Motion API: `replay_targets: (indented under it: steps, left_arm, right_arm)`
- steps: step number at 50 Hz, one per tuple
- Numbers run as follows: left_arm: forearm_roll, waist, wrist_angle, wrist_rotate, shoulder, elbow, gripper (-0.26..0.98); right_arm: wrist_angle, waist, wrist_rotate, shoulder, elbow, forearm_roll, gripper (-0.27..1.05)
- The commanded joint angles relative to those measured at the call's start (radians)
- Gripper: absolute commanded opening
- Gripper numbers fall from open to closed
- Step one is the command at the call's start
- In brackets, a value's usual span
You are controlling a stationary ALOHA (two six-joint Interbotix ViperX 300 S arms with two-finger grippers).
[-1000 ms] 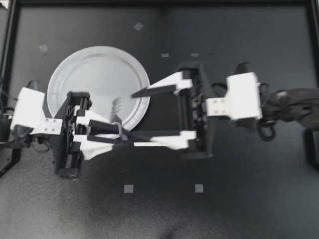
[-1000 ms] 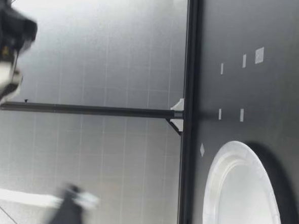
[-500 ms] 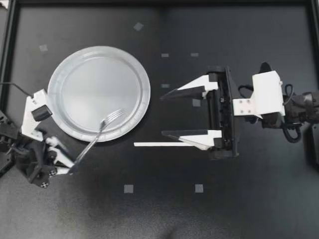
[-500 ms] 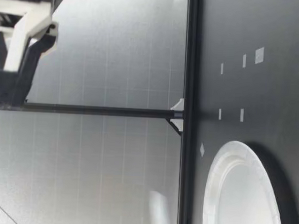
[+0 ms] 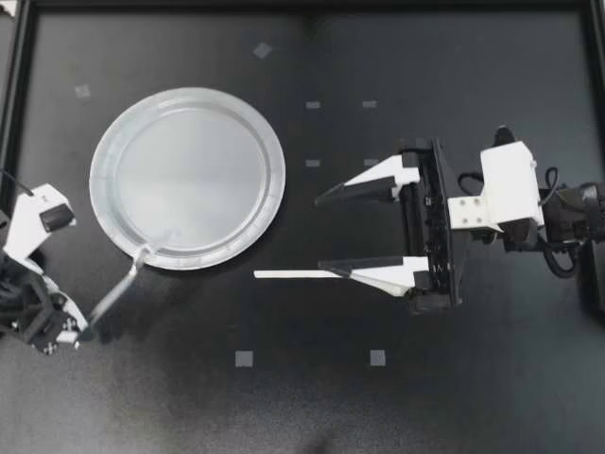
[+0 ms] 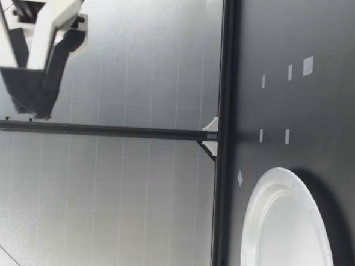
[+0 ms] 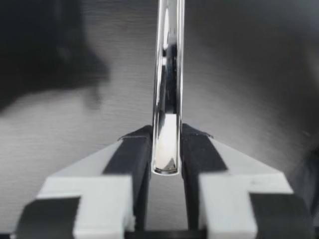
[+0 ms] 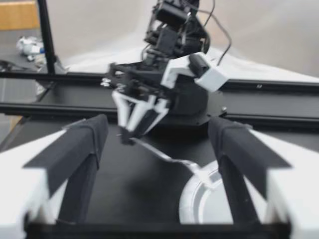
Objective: Pick up the fork and place it on the plate.
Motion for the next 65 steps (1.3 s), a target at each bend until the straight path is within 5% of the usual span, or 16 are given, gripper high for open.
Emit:
replay_targets:
  steps: [1,10,18,30,65]
  left_arm:
    - [0.126,0.031,0.051,-0.089,-0.005,0.002,0.02]
    - [0.307,0.035,0.215,-0.229,0.0,-0.035,0.02]
    - [0.387,0.034,0.267,-0.307,-0.021,-0.052,0.02]
    - [0.382,0.034,0.267,-0.31,0.002,-0.063,0.02]
    - [0.244,0.034,0.255,-0.298,0.123,-0.094,0.02]
  right_arm:
    - [-0.011,0.012,0.003,-0.009,-0.008,0.0,0.77]
    - [-0.014,0.023,0.017,-0.002,-0.006,0.0,0.77]
    - [-0.025,0.023,0.035,0.002,-0.006,0.0,0.77]
    - [-0.026,0.023,0.038,0.006,-0.008,0.0,0.77]
    - [-0.026,0.023,0.048,0.008,-0.005,0.0,0.77]
